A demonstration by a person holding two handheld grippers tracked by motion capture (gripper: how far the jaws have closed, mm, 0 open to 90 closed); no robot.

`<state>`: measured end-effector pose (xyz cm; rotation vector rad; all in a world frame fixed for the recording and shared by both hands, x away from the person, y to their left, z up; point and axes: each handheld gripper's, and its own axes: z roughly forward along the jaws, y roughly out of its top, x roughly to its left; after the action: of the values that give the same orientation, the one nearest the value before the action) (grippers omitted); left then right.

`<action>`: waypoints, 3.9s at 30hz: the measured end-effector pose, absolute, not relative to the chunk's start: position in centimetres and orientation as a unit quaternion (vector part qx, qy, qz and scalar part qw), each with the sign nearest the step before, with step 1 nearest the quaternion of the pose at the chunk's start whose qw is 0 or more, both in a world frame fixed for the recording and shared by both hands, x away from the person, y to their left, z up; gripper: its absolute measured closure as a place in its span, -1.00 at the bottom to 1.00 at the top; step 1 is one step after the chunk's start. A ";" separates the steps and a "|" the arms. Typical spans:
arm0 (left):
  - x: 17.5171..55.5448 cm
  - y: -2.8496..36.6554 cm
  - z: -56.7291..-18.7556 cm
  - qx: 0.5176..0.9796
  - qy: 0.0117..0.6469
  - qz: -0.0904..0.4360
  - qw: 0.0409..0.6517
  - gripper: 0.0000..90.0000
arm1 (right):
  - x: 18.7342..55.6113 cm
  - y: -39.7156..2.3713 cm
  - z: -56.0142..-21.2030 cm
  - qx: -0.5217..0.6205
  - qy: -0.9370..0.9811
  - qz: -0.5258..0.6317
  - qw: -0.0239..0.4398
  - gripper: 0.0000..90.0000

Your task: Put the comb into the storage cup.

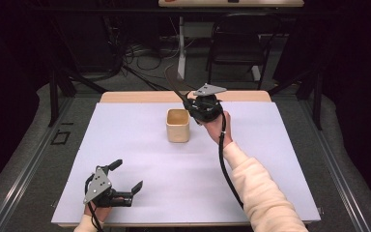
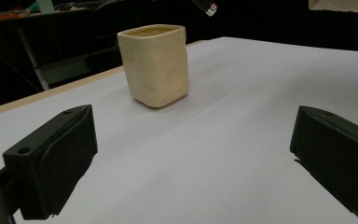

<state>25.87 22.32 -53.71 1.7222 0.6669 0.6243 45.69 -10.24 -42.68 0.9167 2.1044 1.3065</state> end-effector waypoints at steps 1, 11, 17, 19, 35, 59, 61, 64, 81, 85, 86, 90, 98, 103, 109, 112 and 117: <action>25.9 22.3 -53.7 0.731 0.283 0.265 0.561 -0.99 | 45.7 -10.2 -42.6 0.336 0.772 0.479 0.248 0.61; 25.9 22.3 -53.7 0.731 0.283 0.265 0.562 -0.99 | 46.1 -9.7 -42.7 0.335 0.770 0.482 0.250 0.61; 25.9 22.3 -53.7 0.731 0.283 0.265 0.562 -0.99 | 46.2 -9.6 -42.8 0.335 0.768 0.484 0.251 0.61; 25.9 22.3 -53.7 0.731 0.283 0.265 0.562 -0.99 | 46.3 -9.5 -42.8 0.336 0.767 0.485 0.251 0.61; 25.9 22.4 -53.7 0.730 0.283 0.265 0.562 -0.99 | 46.6 -9.0 -42.9 0.334 0.759 0.495 0.259 0.61; 25.9 22.4 -53.7 0.730 0.281 0.266 0.563 -0.99 | 46.7 -7.8 -42.5 0.323 0.748 0.513 0.269 0.61; 25.9 22.4 -53.7 0.729 0.282 0.266 0.564 -0.99 | 46.8 -7.7 -42.5 0.323 0.748 0.514 0.268 0.61; 25.8 22.4 -53.7 0.730 0.281 0.266 0.564 -0.99 | 46.8 -7.5 -42.6 0.322 0.748 0.516 0.267 0.61; 25.8 22.4 -53.7 0.728 0.285 0.266 0.565 -0.98 | 47.1 -6.9 -42.7 0.322 0.744 0.522 0.265 0.61; 25.8 22.4 -53.7 0.727 0.284 0.267 0.565 -0.98 | 47.1 -6.8 -42.7 0.322 0.744 0.523 0.264 0.61; 25.8 22.4 -53.7 0.727 0.284 0.267 0.565 -0.98 | 47.1 -6.7 -42.7 0.322 0.743 0.523 0.265 0.61; 25.8 22.4 -53.7 0.728 0.283 0.267 0.565 -0.98 | 47.2 -6.7 -42.9 0.323 0.742 0.524 0.265 0.61; 25.8 22.5 -53.7 0.727 0.283 0.267 0.565 -0.98 | 47.4 -6.3 -43.1 0.327 0.739 0.526 0.264 0.61; 25.8 22.5 -53.6 0.727 0.283 0.268 0.565 -0.98 | 47.5 -6.0 -43.3 0.327 0.740 0.525 0.264 0.61; 25.8 22.5 -53.6 0.727 0.283 0.267 0.565 -0.98 | 47.7 -5.8 -43.5 0.328 0.740 0.525 0.263 0.61; 25.8 22.5 -53.6 0.727 0.284 0.267 0.566 -0.98 | 47.8 -5.8 -43.7 0.329 0.741 0.524 0.263 0.61; 25.8 22.5 -53.6 0.727 0.284 0.267 0.566 -0.98 | 47.9 -5.8 -43.8 0.330 0.742 0.523 0.260 0.61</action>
<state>25.81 22.49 -53.64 1.7087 0.6667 0.6280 47.87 -5.76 -43.80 0.8948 2.0082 1.4154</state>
